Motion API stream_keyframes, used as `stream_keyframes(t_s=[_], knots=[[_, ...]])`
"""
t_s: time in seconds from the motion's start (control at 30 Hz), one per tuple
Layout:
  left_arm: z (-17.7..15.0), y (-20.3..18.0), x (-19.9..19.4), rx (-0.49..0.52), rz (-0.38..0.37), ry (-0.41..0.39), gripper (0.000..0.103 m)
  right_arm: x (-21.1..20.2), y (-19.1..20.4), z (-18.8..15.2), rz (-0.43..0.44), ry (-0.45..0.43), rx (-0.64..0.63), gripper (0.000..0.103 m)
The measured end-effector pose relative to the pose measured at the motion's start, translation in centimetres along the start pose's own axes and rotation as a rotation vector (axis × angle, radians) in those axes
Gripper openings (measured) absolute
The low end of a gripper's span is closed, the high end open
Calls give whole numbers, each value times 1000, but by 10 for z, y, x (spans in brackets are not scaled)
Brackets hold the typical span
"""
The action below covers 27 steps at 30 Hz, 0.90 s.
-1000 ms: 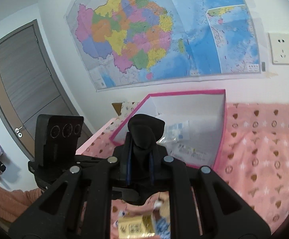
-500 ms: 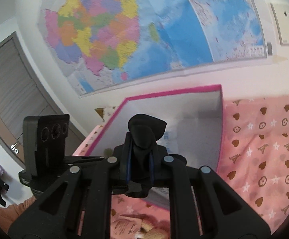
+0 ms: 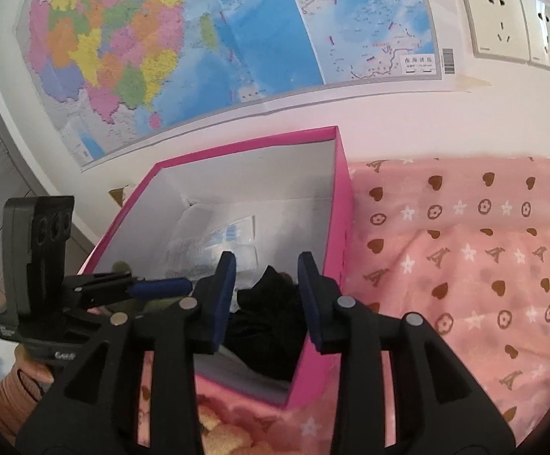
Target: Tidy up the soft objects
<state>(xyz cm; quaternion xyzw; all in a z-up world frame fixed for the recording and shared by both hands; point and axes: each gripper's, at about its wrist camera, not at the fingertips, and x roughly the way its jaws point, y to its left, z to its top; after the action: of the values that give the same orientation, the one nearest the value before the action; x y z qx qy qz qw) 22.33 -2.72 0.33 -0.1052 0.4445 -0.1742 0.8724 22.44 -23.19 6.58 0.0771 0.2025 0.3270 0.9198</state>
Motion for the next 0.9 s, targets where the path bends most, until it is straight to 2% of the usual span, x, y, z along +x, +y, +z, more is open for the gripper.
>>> stream_keyframes(t_s=[0.17,0.27,0.4,0.47,0.67,0.9], knots=[[-11,-8,-25,22,6,-56,54,-26,5,-16,86,-9,4,47],[-23,-15,-44,36,-14,-95,60,-43,8,-25,147,-11,10,48],[-44,-26,-68,62,-43,-124,61,-65,14,-44,203,-10,2,51],[-54,-30,-72,68,-67,-120,61,-72,19,-55,206,5,-21,52],[-85,-35,-70,80,-76,-79,61,-71,20,-92,157,77,-26,52],[-110,-30,-47,30,-79,-1,61,-43,-1,-130,111,195,79,53]])
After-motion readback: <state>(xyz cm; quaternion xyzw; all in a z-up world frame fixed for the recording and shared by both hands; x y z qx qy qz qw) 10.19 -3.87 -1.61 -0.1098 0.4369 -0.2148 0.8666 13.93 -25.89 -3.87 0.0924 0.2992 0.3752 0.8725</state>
